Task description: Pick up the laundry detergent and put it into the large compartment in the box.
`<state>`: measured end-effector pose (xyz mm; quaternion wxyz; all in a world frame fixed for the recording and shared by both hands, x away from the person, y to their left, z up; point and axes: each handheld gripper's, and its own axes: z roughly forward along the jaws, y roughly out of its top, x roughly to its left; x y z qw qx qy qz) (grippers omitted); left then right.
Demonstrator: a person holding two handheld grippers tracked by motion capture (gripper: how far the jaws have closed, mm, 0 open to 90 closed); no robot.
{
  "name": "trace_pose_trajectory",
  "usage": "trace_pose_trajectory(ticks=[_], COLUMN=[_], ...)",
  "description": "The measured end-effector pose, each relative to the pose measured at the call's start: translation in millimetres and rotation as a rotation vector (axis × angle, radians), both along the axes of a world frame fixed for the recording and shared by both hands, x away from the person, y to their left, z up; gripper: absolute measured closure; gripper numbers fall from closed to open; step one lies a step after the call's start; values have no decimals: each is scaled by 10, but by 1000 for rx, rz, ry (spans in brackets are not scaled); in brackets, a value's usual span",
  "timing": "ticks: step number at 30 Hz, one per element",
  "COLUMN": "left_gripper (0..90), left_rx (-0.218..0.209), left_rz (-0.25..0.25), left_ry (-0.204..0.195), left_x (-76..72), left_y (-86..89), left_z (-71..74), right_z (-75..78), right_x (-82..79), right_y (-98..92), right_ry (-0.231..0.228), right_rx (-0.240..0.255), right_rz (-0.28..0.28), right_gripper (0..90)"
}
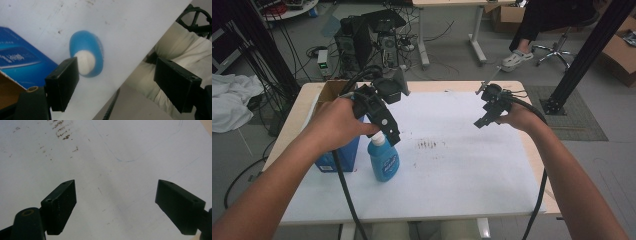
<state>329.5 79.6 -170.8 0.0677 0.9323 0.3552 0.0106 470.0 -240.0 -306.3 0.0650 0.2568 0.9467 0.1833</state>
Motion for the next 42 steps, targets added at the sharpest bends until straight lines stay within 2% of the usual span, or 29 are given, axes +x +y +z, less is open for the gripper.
trace_pose_trajectory(ticks=[2, 9, 20, 25, 34, 42], left_gripper=[210, 211, 208, 208, 208, 207], left_rx=[9, 17, 17, 1, -16, -28], left_rz=[52, 109, 141, 167, 178, 194], left_ry=[10, 9, 15, 13, 13, 19], left_x=[34, 92, 201, 257, 285, 296], left_y=[28, 68, 113, 160, 196, 223], left_z=[-38, -86, -182, -241, -320, -459], right_z=[-3, -17, -15, -16, -24, -40], right_x=[-2, -4, -4, 2, 5, 12], right_y=[-4, -3, 1, -18, -7, 13], right_ry=[-1, -1, -1, 0, 0, 1], right_rx=[-1, 4, 8, 8, 7, 5], right_rz=[0, 2, 1, -2, -2, 3], right_gripper=[168, 168, 169, 169, 169, 169])
